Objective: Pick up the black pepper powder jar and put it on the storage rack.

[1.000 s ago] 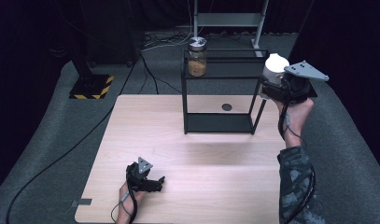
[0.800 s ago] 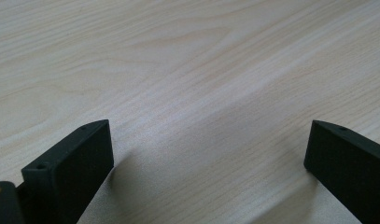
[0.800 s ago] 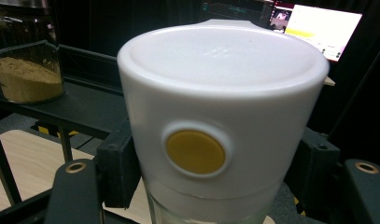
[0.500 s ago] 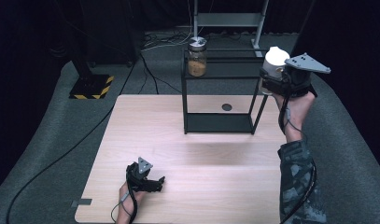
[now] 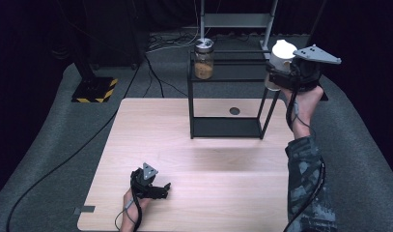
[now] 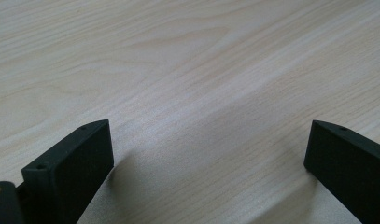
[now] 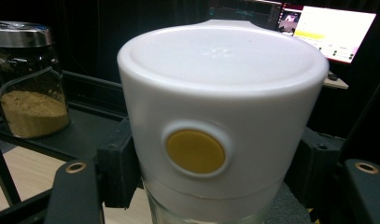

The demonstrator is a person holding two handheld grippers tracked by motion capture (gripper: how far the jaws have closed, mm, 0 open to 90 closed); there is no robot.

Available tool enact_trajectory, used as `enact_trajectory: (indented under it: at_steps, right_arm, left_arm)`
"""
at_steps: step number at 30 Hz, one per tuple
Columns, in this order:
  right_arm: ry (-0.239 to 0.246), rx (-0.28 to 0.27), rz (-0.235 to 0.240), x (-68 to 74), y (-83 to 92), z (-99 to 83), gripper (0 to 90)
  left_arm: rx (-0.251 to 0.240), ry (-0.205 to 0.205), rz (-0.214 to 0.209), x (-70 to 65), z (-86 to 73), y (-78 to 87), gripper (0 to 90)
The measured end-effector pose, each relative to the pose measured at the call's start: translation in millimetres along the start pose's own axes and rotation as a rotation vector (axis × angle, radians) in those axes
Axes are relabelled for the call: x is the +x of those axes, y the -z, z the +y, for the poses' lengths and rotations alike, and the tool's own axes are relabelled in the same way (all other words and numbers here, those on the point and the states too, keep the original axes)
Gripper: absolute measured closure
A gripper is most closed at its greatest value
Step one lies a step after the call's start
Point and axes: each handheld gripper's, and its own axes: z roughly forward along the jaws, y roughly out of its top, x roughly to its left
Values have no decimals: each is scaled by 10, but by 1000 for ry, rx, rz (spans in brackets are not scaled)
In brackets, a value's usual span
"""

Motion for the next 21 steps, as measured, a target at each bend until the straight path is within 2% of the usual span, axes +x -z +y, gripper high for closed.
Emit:
enact_trajectory:
  at_steps: [9,21]
  right_arm:
    - [-36,15,6,-64,-148,68,298]
    - [-57,29,-17,-137,-307,159,298]
  left_arm:
    - [0,-4,-4,4,0,0,9]
    - [-1,-8,-6,2,-2,2,9]
